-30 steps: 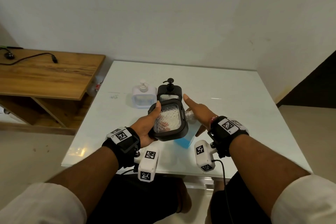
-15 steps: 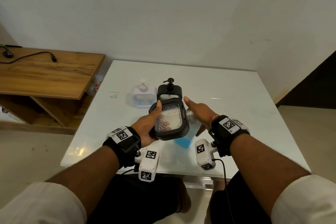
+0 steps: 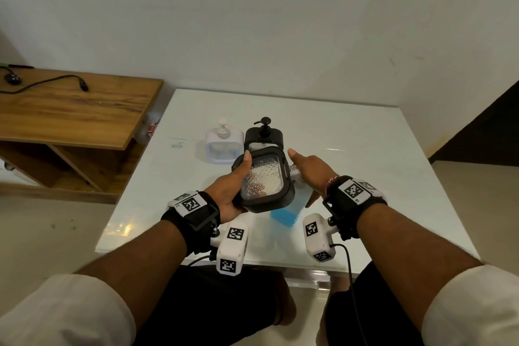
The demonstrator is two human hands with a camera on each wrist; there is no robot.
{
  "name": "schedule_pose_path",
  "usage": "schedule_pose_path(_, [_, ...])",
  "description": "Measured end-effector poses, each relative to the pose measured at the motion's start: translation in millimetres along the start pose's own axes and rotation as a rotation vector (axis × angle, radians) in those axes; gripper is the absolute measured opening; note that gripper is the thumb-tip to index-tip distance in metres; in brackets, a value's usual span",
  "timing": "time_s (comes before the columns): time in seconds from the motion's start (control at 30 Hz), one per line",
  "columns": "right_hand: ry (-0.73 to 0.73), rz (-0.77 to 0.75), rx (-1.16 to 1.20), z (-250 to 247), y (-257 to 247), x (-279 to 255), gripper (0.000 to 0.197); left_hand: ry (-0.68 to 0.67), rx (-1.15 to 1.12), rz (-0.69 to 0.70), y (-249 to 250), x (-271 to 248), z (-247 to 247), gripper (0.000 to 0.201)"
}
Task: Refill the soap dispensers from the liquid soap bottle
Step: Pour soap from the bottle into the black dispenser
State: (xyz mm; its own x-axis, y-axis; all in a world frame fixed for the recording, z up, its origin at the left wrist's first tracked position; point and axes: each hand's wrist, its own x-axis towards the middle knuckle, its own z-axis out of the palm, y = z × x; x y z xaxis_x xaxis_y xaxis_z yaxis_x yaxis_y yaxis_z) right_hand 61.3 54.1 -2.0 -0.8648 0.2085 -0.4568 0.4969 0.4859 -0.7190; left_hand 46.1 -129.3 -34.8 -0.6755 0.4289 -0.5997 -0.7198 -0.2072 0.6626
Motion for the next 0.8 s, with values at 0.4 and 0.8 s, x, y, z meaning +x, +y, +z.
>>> schedule_pose_path(0.4, [-0.010,0.013,0.011,0,3,4,0.073,0.013,0.012,0.005,0,1,-1,0.066])
schedule_pose_path(0.8, [-0.030,-0.004,0.041,0,-3,-5,0.052,-0.001,0.046,0.032,0,-1,-2,0.069])
